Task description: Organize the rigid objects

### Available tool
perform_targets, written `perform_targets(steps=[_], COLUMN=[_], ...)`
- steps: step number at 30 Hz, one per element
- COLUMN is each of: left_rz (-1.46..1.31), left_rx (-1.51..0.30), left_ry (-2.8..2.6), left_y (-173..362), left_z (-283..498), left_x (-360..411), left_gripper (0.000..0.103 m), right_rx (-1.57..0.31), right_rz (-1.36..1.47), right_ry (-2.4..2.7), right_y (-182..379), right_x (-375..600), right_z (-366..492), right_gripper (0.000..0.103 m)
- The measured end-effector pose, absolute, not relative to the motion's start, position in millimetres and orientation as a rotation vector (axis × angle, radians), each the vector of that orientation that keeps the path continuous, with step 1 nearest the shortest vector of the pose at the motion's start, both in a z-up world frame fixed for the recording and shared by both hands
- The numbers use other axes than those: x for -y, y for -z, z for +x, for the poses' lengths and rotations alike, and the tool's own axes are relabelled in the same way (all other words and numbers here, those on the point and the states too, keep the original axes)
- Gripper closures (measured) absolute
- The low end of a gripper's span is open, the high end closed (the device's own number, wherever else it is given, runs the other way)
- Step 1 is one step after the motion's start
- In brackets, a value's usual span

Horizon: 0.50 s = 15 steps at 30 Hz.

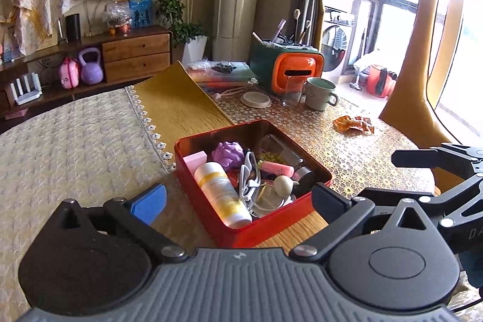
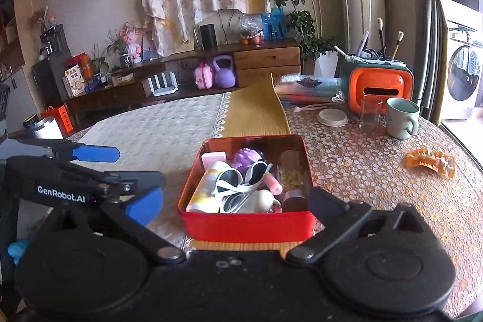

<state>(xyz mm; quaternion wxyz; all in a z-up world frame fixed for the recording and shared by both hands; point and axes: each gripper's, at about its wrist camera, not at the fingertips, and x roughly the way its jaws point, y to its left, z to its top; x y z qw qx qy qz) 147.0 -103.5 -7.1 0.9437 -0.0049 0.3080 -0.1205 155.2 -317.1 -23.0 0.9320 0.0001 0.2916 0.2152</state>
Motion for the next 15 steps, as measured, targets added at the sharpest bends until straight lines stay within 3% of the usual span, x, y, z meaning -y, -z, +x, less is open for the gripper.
perform_targets(steps=[15], left_rz=[0.002], left_rx=[-0.619], left_ry=[0.253], left_y=[6], left_z=[129], left_x=[117], left_gripper=[0.0], right_rx=[-0.579], right_rz=[0.066], right_ry=[-0.389], right_y=[27], right_x=[333], right_z=[145], right_gripper=[0.0])
